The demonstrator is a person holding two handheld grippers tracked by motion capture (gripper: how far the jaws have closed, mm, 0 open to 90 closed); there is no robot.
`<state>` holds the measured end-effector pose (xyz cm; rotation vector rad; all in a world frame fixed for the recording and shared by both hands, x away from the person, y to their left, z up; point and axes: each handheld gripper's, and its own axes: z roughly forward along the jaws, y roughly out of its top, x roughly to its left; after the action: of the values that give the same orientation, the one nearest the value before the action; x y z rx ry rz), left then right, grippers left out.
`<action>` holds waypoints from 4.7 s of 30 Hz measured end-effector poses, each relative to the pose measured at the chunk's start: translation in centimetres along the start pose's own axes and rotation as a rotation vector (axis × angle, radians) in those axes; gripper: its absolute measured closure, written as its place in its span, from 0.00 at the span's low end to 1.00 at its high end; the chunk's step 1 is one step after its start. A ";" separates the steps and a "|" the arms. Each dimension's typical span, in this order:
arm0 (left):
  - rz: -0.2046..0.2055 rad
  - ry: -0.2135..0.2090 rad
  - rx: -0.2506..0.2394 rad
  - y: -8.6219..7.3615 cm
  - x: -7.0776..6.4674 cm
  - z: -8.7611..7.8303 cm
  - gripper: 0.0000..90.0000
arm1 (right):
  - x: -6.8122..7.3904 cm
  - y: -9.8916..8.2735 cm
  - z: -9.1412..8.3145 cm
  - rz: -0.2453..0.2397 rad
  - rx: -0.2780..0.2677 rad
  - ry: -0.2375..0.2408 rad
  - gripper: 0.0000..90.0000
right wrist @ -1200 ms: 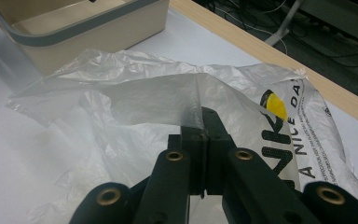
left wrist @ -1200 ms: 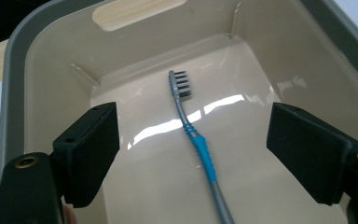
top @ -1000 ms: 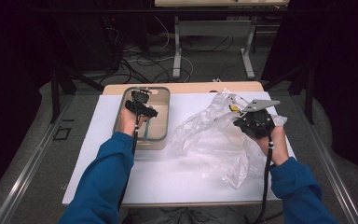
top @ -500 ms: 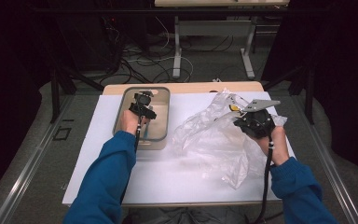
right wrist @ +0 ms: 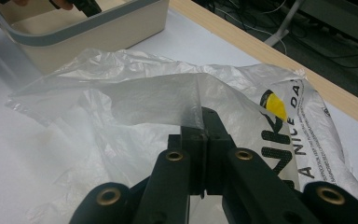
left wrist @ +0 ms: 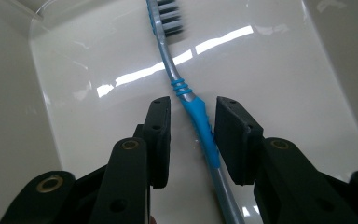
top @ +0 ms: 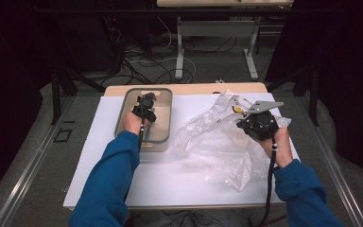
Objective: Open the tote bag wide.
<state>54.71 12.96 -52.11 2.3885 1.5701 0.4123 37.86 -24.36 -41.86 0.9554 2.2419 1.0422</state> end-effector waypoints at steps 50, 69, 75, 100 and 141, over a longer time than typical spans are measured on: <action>-0.049 -0.026 -0.028 0.6 -0.1 0.8 0.87 | 0.0 -0.1 0.1 -0.003 0.010 0.010 1.00; -0.030 -0.043 -0.070 0.3 0.7 -0.3 1.00 | 0.1 0.0 0.0 -0.008 0.013 0.009 1.00; -0.030 -0.007 -0.135 0.6 0.5 -0.4 0.96 | 0.0 -0.1 0.1 -0.010 0.011 0.012 1.00; -0.125 0.052 -0.100 0.2 2.5 1.6 0.83 | 0.1 -0.1 0.1 -0.006 0.017 0.020 1.00; -0.025 0.013 -0.192 1.1 2.6 0.6 0.83 | 0.2 -0.1 0.1 -0.011 0.016 0.020 1.00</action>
<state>56.85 14.92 -52.01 2.2239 1.4908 0.5486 37.81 -24.23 -42.05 0.9417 2.2725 1.0347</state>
